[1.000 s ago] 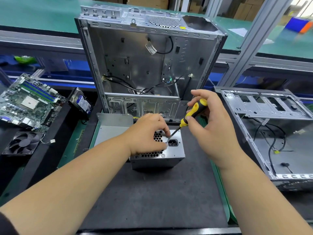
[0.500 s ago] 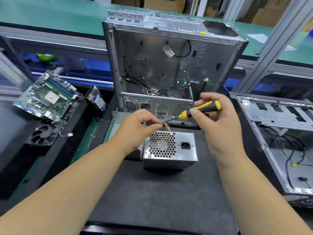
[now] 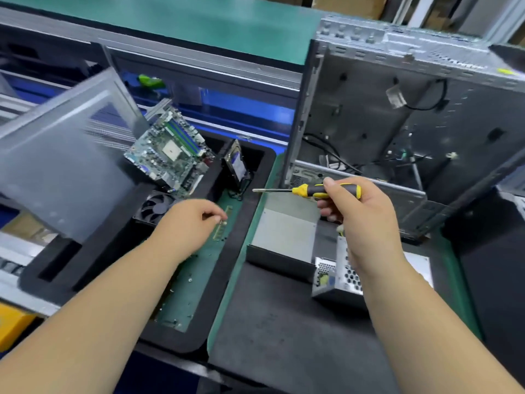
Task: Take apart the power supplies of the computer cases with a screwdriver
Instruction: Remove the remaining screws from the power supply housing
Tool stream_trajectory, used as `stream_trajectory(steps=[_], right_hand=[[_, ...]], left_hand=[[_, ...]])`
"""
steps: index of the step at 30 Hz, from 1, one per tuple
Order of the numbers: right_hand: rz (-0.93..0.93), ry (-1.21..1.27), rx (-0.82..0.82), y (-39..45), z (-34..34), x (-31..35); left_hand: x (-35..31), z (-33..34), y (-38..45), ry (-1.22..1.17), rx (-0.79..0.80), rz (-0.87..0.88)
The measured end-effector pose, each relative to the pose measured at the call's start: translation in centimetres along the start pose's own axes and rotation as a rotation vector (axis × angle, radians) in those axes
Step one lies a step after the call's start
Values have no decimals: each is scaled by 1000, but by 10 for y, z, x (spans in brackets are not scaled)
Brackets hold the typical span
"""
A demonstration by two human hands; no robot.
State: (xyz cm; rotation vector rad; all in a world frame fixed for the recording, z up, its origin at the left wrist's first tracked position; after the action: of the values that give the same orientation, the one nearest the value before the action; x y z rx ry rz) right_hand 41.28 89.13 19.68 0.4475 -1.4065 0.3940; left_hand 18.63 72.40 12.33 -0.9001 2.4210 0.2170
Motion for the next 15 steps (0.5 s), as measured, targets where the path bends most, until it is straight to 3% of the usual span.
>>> stream_trajectory(steps=[4,7,15], right_hand=[[36,-8,-4,8,29,-12],[33,-11,-32,9,44,-19],[-31,36,-154,5,46,-13]], left_hand=[[55,17,-5,287,211,-117],[80,26,-6,358,299,-134],[93,20,12,125,276,-102]])
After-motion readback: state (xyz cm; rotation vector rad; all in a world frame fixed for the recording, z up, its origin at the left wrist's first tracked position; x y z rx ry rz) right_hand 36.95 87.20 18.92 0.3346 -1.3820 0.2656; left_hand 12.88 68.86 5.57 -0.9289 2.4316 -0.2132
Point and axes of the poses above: each hand's wrist, its own y-axis towards the middle knuckle, its own z-axis out of the palm, x = y × z, the point moved 6 cm from there along y, towards the middle knuckle, and after that the axes turned 6 degrees about y, right-handed, at the moved point
